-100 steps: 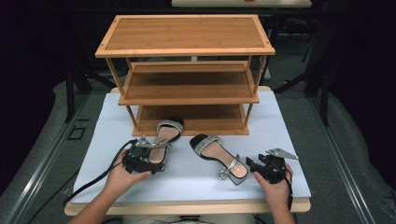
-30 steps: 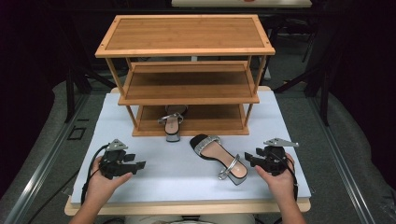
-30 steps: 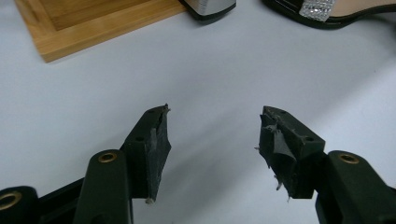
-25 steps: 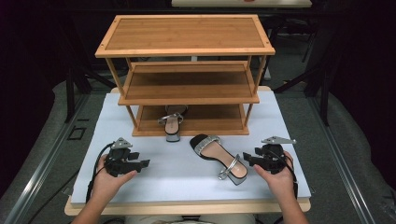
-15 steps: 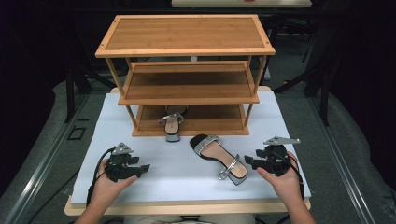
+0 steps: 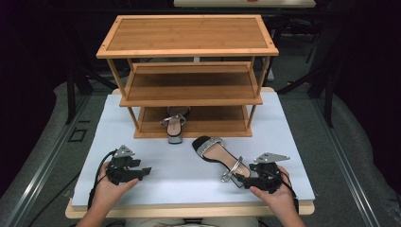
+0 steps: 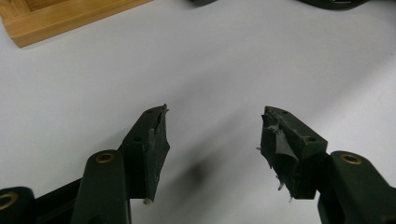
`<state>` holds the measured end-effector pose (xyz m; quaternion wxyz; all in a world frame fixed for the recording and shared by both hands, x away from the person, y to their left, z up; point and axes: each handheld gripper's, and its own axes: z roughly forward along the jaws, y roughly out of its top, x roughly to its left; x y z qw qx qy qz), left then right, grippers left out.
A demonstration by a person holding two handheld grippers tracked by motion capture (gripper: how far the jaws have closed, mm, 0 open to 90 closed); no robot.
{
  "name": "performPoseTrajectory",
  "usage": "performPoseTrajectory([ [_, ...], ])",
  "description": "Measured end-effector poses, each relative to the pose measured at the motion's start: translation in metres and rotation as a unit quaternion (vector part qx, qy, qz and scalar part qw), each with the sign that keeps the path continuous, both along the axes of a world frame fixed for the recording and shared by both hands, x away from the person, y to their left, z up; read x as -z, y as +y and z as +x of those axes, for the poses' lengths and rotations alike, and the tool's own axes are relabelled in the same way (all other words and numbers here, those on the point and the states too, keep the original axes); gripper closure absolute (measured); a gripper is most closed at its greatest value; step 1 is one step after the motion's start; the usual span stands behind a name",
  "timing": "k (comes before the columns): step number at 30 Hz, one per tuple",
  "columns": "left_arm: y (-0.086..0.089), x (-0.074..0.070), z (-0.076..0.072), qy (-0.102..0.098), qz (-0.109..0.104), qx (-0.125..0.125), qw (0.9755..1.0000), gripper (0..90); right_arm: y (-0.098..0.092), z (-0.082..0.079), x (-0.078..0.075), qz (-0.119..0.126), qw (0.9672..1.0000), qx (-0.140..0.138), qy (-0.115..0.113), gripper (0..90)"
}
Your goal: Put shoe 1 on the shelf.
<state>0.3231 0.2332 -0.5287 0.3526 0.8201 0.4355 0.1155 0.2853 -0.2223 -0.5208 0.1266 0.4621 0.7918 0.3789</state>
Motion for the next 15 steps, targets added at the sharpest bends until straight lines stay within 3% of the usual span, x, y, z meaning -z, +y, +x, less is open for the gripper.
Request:
performPoseTrajectory([
  [3, 0.001, 0.001, 0.001, 0.002, -0.003, -0.005, 1.0000, 40.9, 0.005, 0.002, 0.010, -0.007, 1.0000, -0.001, 0.001, 30.9],
  [4, 0.002, 0.001, 0.001, 0.001, -0.003, -0.004, 1.0000, 40.9, 0.005, 0.003, 0.012, -0.005, 1.0000, -0.004, 0.005, 35.3],
  [6, 0.002, 0.000, 0.001, 0.003, -0.003, -0.004, 1.0000, 40.9, 0.004, 0.003, 0.012, 0.000, 0.9999, -0.011, 0.007, 36.9],
  [8, 0.002, 0.000, 0.001, 0.002, -0.004, -0.004, 1.0000, 40.9, 0.002, 0.006, 0.008, -0.016, 0.9996, -0.018, 0.017, 37.0],
  [15, 0.003, 0.000, 0.001, 0.001, -0.008, -0.005, 1.0000, 40.9, -0.027, 0.010, 0.000, -0.027, 0.9979, -0.050, 0.030, 37.1],
])
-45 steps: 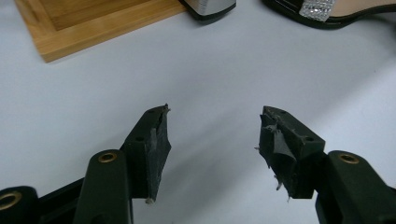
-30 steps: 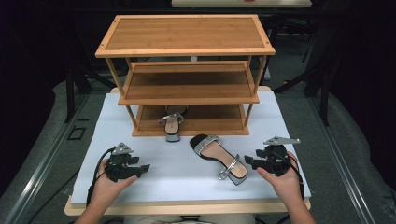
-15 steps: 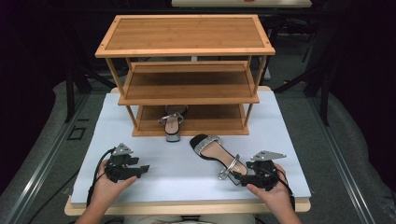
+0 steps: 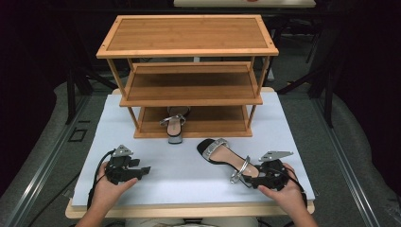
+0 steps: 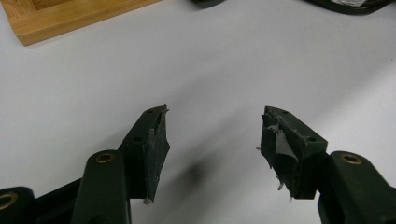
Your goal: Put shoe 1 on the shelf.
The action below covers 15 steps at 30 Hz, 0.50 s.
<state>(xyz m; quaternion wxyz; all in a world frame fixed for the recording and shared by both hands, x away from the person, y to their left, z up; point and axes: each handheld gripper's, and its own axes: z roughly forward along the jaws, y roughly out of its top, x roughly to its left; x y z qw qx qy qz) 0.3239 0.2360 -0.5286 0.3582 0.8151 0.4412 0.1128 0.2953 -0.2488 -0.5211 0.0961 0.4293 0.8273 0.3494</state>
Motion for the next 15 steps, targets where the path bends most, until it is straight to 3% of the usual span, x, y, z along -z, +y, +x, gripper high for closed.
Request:
performPoseTrajectory([
  [5, -0.001, 0.000, 0.000, 0.001, -0.002, -0.002, 1.0000, 40.9, -0.018, -0.004, 0.002, 0.002, 0.9999, 0.000, 0.011, 37.0],
  [9, -0.003, 0.001, 0.000, 0.002, 0.000, 0.001, 1.0000, 40.9, -0.020, -0.006, 0.002, 0.002, 0.9999, -0.003, 0.010, 36.4],
  [12, -0.003, 0.000, 0.000, 0.002, 0.001, 0.002, 1.0000, 40.9, -0.023, -0.005, -0.010, -0.008, 0.9999, -0.009, 0.011, 34.6],
  [15, -0.001, 0.001, 0.001, 0.002, 0.000, 0.002, 1.0000, 40.9, -0.027, 0.001, -0.035, -0.027, 0.9995, -0.009, 0.010, 34.7],
])
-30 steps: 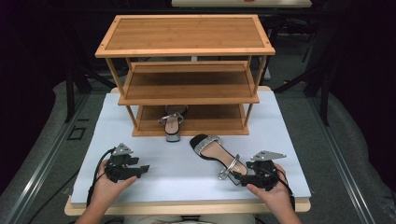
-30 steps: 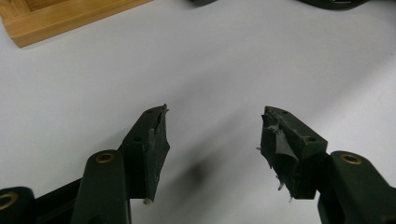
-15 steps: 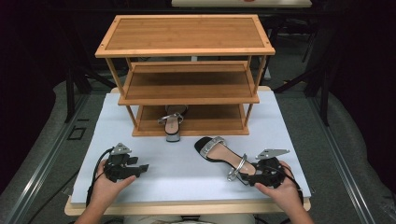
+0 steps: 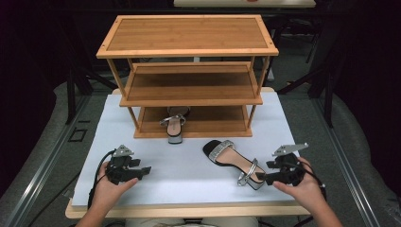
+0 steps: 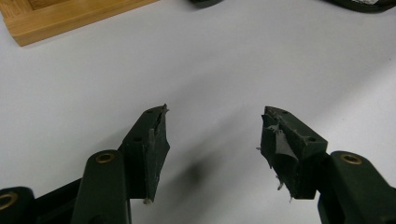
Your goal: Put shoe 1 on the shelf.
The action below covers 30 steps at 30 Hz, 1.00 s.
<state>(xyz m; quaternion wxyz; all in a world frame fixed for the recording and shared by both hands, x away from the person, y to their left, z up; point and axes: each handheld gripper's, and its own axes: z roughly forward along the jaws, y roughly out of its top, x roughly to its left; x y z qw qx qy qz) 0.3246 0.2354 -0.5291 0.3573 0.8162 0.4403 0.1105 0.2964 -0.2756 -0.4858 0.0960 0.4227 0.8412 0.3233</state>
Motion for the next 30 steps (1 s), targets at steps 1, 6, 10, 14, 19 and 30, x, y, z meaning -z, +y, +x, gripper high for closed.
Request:
performPoseTrajectory([
  [1, 0.000, 0.001, 0.000, 0.001, -0.002, -0.003, 1.0000, 40.9, 0.001, 0.004, -0.010, -0.005, 1.0000, -0.003, 0.004, 34.6],
  [6, 0.000, 0.001, 0.000, 0.002, -0.003, 0.002, 1.0000, 40.8, 0.037, 0.031, -0.051, -0.081, 0.9959, -0.023, 0.033, 34.5],
  [10, 0.001, 0.002, 0.000, 0.003, -0.003, 0.002, 1.0000, 40.8, 0.068, 0.055, -0.056, -0.139, 0.9857, -0.047, 0.083, 32.7],
  [14, 0.003, 0.003, 0.000, 0.005, -0.005, -0.001, 1.0000, 40.7, 0.088, 0.074, -0.039, -0.191, 0.9699, -0.053, 0.141, 31.4],
  [19, 0.004, 0.002, 0.001, 0.005, -0.007, 0.001, 1.0000, 40.6, 0.099, 0.087, -0.016, -0.215, 0.9591, -0.058, 0.175, 31.3],
  [30, 0.002, 0.004, 0.002, 0.010, -0.004, -0.001, 0.9999, 40.5, 0.103, 0.097, 0.009, -0.232, 0.9459, -0.069, 0.216, 37.5],
])
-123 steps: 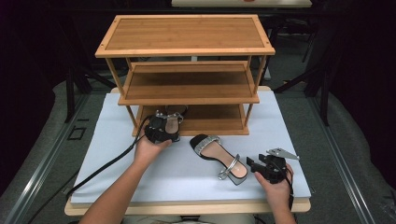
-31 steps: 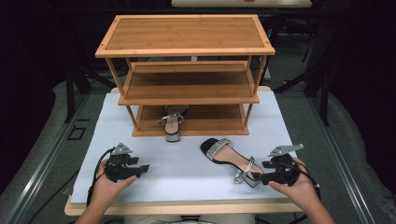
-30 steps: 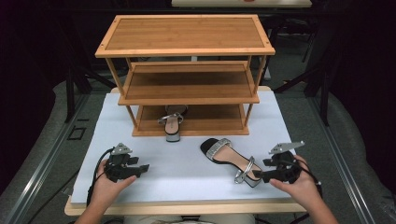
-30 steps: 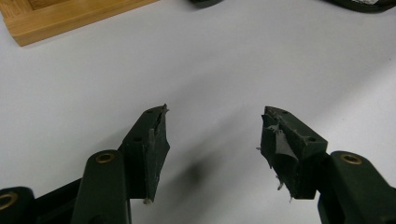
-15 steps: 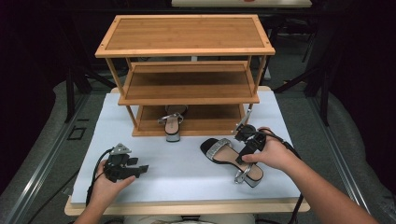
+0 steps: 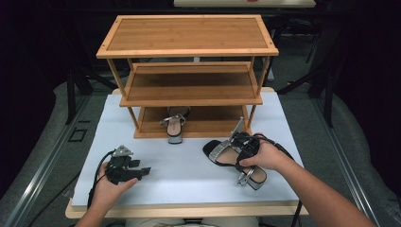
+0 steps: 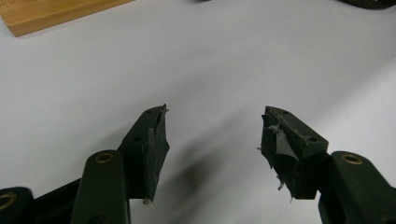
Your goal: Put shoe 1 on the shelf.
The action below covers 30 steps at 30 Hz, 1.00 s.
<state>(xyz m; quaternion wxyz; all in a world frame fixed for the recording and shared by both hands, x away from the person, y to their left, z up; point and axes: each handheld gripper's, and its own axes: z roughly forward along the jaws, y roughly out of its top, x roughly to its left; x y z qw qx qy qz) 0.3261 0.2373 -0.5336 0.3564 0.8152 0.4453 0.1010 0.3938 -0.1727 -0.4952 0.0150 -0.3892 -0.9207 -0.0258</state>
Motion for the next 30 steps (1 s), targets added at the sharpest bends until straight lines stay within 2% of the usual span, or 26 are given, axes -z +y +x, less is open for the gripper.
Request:
performPoseTrajectory([
  [7, 0.000, 0.001, 0.000, 0.001, 0.001, 0.001, 1.0000, 40.5, 0.002, 0.004, 0.007, -0.002, 0.9998, -0.002, 0.018, 38.1],
  [8, 0.000, 0.001, 0.000, 0.001, 0.001, 0.004, 1.0000, 40.5, 0.002, 0.005, 0.005, -0.013, 0.9994, -0.004, 0.033, 38.5],
  [9, 0.000, 0.001, 0.000, 0.001, 0.001, 0.003, 1.0000, 40.5, 0.003, 0.004, 0.008, -0.007, 0.9998, 0.002, 0.019, 39.0],
  [12, 0.000, 0.001, 0.000, 0.002, 0.001, 0.000, 1.0000, 40.5, 0.003, 0.004, 0.008, -0.011, 0.9997, 0.012, 0.018, 40.1],
  [13, 0.000, 0.001, 0.000, 0.001, 0.000, 0.001, 1.0000, 40.5, 0.003, 0.004, 0.005, -0.019, 0.9993, 0.014, 0.030, 40.5],
  [14, 0.000, 0.001, 0.000, 0.000, 0.000, 0.001, 1.0000, 40.6, 0.003, 0.003, 0.007, -0.009, 0.9995, 0.023, 0.017, 40.9],
  [17, 0.002, 0.001, 0.000, 0.001, -0.001, -0.001, 1.0000, 40.5, 0.004, 0.001, 0.007, -0.011, 0.9993, 0.033, 0.013, 41.3],
  [22, 0.003, 0.000, 0.000, 0.001, 0.000, -0.003, 1.0000, 40.5, 0.004, -0.004, 0.006, -0.018, 0.9994, 0.028, 0.013, 41.5],
  [28, 0.003, 0.000, 0.000, 0.001, -0.002, -0.005, 1.0000, 40.5, 0.003, -0.008, -0.004, -0.004, 0.9992, 0.038, -0.012, 42.0],
  [29, 0.003, 0.000, 0.000, 0.001, -0.003, -0.005, 1.0000, 40.5, 0.003, -0.007, -0.007, -0.009, 0.9993, 0.035, -0.005, 41.9],
  [30, 0.004, 0.000, 0.000, 0.000, -0.002, -0.004, 1.0000, 40.5, 0.002, -0.008, -0.006, 0.000, 0.9991, 0.039, -0.017, 42.0],
])
